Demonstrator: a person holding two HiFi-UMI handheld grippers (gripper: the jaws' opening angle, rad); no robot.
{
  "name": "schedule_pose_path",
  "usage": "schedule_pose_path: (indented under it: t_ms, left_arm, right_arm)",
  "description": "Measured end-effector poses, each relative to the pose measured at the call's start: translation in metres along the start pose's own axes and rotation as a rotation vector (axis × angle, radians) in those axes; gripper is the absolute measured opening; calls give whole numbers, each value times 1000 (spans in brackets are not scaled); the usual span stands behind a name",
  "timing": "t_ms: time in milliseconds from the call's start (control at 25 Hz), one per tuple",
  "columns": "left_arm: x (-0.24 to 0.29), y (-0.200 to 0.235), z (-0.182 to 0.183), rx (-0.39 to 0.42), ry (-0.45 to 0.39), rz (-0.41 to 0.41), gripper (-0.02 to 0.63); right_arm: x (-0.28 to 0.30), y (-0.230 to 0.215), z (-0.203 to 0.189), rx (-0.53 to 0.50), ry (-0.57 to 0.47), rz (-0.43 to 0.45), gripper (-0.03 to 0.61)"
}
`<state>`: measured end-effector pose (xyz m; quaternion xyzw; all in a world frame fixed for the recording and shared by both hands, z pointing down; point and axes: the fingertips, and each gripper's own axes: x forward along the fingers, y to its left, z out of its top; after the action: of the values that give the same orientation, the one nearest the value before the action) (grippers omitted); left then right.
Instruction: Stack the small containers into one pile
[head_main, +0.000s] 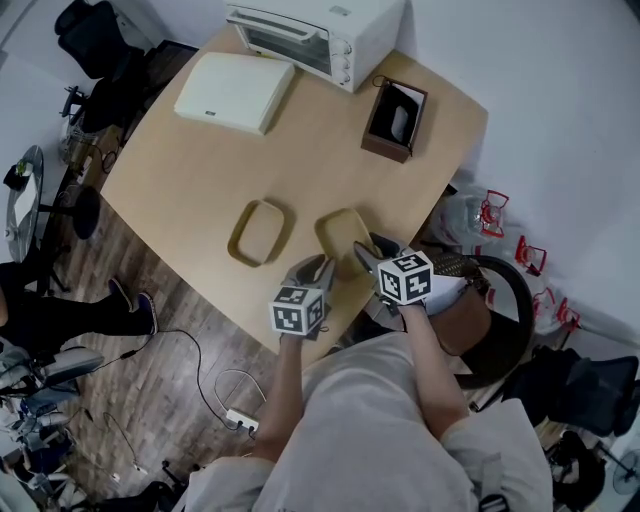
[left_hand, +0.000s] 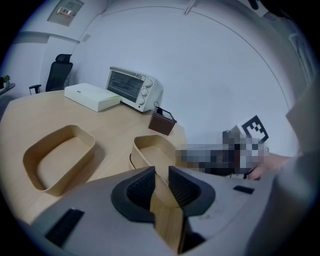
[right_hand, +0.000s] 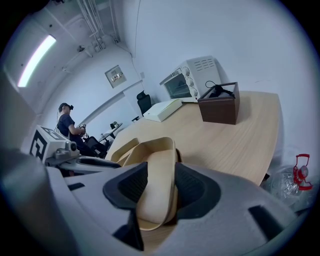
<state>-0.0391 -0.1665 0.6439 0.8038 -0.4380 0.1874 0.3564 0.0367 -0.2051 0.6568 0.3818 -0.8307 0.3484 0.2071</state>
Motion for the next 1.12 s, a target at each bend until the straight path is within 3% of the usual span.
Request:
schedule_pose_path:
  t_ms: [1120]
  left_arm:
    - [12,5,-19,-11,53,-16,77]
  right_arm:
    - [12,-13,-14,-18,28,-29,172]
